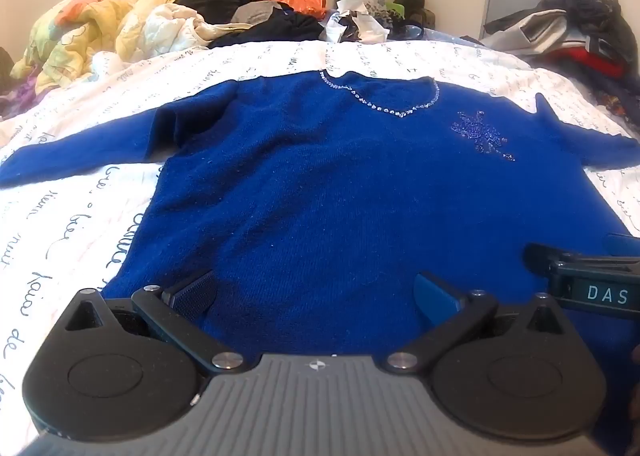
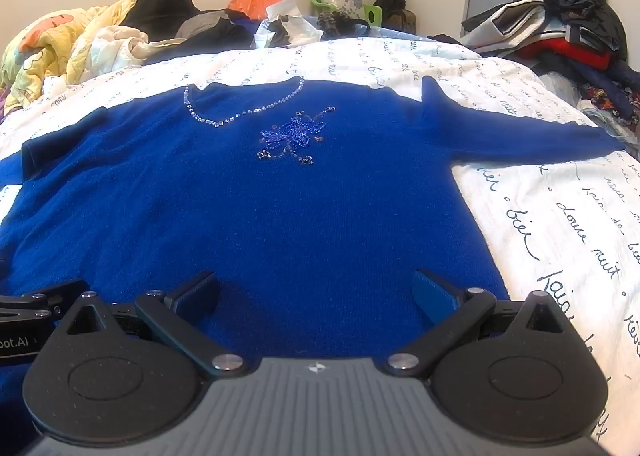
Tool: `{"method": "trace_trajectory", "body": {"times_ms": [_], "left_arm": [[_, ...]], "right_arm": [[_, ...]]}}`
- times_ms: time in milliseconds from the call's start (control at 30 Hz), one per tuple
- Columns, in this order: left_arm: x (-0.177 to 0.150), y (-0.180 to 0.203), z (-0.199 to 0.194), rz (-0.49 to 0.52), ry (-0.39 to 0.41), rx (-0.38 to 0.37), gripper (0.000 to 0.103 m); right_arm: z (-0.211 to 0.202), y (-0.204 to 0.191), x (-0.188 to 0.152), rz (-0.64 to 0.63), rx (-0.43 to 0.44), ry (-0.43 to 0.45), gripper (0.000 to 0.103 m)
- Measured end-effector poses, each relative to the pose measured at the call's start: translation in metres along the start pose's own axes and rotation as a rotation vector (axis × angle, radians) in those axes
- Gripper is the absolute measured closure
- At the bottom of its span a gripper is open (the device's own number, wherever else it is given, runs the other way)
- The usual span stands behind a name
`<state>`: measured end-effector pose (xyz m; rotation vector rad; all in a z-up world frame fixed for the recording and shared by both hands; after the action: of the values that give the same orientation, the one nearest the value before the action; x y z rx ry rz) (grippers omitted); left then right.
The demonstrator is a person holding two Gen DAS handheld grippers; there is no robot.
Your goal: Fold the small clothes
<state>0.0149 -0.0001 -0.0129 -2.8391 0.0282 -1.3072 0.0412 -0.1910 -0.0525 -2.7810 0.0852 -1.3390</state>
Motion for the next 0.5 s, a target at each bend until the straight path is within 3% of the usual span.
{"method": "trace_trajectory", "body": {"times_ms": [500], "left_arm": [[-0.0014, -0.0015, -0.0022, -0.001, -0.005, 0.007, 0.000]], "right_arm": [[-0.0007, -0.0007, -0.0010, 0.000, -0.002, 0.003, 0.000]]}}
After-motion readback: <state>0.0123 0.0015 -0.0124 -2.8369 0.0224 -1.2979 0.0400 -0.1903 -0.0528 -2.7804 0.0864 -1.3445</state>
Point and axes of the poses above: each gripper's, at about its wrist camera, not at the fingertips, and z roughly the way its jaws point, y to its right, x to its top, the point moved 2 cm from there along z, roughly the way its jaws point, and after that the axes turned 1 degree about z, right-handed, at the moved point
